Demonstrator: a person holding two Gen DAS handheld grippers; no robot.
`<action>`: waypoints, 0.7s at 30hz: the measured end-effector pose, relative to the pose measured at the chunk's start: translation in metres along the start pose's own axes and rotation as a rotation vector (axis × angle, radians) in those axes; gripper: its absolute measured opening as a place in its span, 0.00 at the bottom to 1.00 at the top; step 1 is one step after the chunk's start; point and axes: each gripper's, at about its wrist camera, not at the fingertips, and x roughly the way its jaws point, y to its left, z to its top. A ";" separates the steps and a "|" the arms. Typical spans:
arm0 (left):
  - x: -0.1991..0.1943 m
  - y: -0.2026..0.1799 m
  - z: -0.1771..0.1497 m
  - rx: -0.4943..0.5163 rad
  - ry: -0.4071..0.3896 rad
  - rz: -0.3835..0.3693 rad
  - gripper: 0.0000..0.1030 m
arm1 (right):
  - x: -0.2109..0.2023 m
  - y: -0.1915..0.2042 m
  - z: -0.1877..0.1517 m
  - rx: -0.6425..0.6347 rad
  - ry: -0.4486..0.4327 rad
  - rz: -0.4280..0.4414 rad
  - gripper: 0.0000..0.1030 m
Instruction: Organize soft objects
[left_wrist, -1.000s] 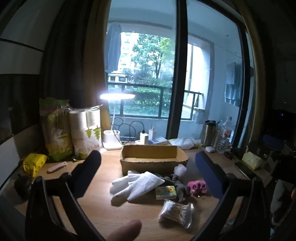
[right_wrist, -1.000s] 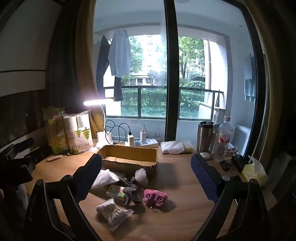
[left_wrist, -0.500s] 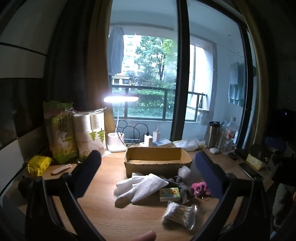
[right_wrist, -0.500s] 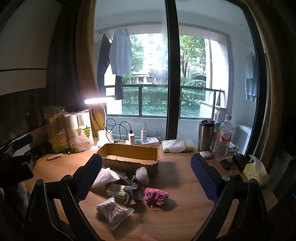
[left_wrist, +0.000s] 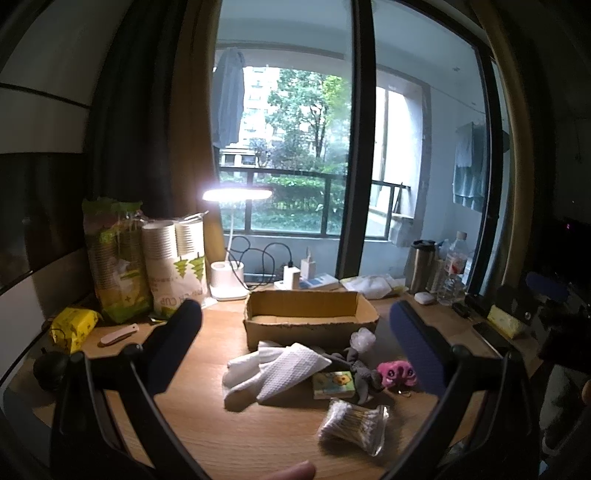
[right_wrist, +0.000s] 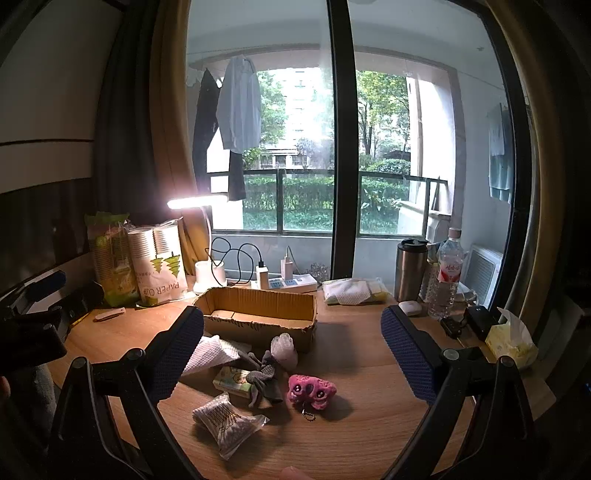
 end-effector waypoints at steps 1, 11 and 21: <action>0.000 -0.001 0.000 0.003 -0.001 -0.004 0.99 | 0.000 0.001 0.000 -0.001 0.000 0.000 0.95; -0.005 -0.001 0.002 0.002 -0.017 -0.023 0.99 | 0.001 0.002 -0.001 -0.002 -0.001 0.001 0.95; -0.004 -0.005 0.004 0.011 -0.005 -0.037 0.99 | 0.000 0.002 -0.001 -0.002 -0.001 0.002 0.95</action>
